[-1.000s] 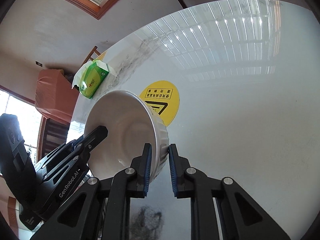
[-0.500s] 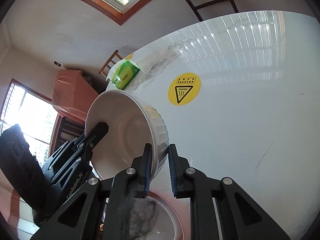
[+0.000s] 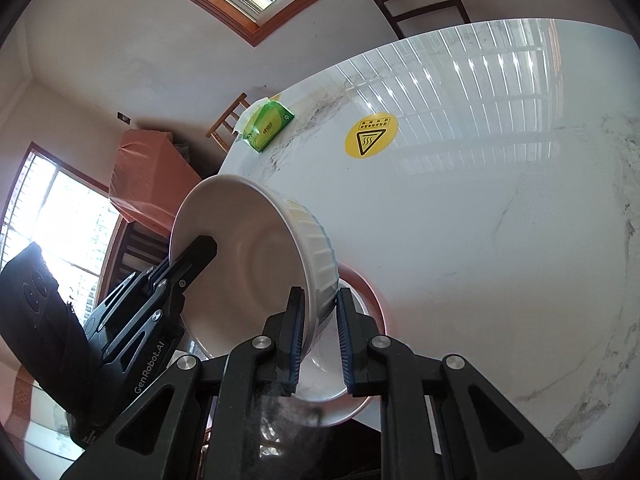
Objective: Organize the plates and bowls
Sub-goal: 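Carry the Dog bowl over the pink bowl and lower it inside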
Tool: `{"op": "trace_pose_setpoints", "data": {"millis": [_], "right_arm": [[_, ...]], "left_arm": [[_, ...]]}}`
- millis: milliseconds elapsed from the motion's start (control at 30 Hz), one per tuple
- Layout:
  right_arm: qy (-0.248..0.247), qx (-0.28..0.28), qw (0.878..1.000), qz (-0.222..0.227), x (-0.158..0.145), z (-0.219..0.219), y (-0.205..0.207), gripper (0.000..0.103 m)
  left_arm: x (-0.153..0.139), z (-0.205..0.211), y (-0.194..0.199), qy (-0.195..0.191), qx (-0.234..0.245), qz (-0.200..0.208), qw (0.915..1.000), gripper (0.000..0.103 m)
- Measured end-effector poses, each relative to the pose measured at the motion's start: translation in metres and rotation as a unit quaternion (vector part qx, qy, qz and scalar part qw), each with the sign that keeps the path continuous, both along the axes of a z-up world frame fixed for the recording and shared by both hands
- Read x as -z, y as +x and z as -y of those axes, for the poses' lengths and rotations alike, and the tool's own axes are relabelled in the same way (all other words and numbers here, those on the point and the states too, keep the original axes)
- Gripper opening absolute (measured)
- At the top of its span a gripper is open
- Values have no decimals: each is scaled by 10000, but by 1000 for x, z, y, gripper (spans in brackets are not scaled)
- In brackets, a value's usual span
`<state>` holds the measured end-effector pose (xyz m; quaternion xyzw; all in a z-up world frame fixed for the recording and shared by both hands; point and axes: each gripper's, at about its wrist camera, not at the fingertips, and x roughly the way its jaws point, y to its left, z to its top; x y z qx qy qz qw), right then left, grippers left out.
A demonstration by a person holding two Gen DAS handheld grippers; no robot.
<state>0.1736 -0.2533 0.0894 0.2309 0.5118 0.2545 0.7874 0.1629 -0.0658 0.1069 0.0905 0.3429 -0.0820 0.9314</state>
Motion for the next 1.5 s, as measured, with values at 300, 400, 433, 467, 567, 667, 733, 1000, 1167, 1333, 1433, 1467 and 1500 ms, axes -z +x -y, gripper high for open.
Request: {"op": "trace_pose_setpoints", "data": {"millis": [300,400,433,467,567,667,733,1000,1167,1333,1433,1467,1500], "right_arm": [[-60,41,9999,-134,13,-2,-15,16],[-92,27,9998,-191,17,-3,-19,16],[-108,25,9997,-197,18,-3,-20,16],[-120,20,9997,-200,18,-4,-21,16],[-127,18,9996,-232,21,-5,-23,16],[-148,18,9996,-256,23,-5,-25,16],[-150,28,9995,-285,24,-6,-23,16],[-210,21,9991,-357,28,-8,-25,16],[-236,33,9989,-405,31,-7,-24,16],[-276,31,9985,-463,31,-9,-23,17],[-333,14,9982,-495,29,-12,-22,17],[-356,0,9981,-511,28,-13,-21,17],[-396,-22,9979,-511,28,-15,-20,17]], "left_arm": [[15,2,-19,-6,71,-154,9999,6],[20,1,-22,-13,75,-210,9997,6],[21,1,-24,-8,77,-216,9997,6],[22,0,-25,-4,78,-219,9997,6],[24,0,-26,-4,76,-253,9996,6],[27,0,-26,-9,79,-294,9995,6],[29,-1,-25,-10,81,-326,9994,6],[37,-4,-19,-185,80,-644,9977,6],[42,-6,-17,-245,75,-775,9967,6],[46,-9,-14,-305,57,-901,9955,6],[47,-12,-14,-301,47,-944,9951,6],[47,-12,-14,-314,36,-961,9949,6],[48,-14,-13,-329,21,-982,9946,6]]}}
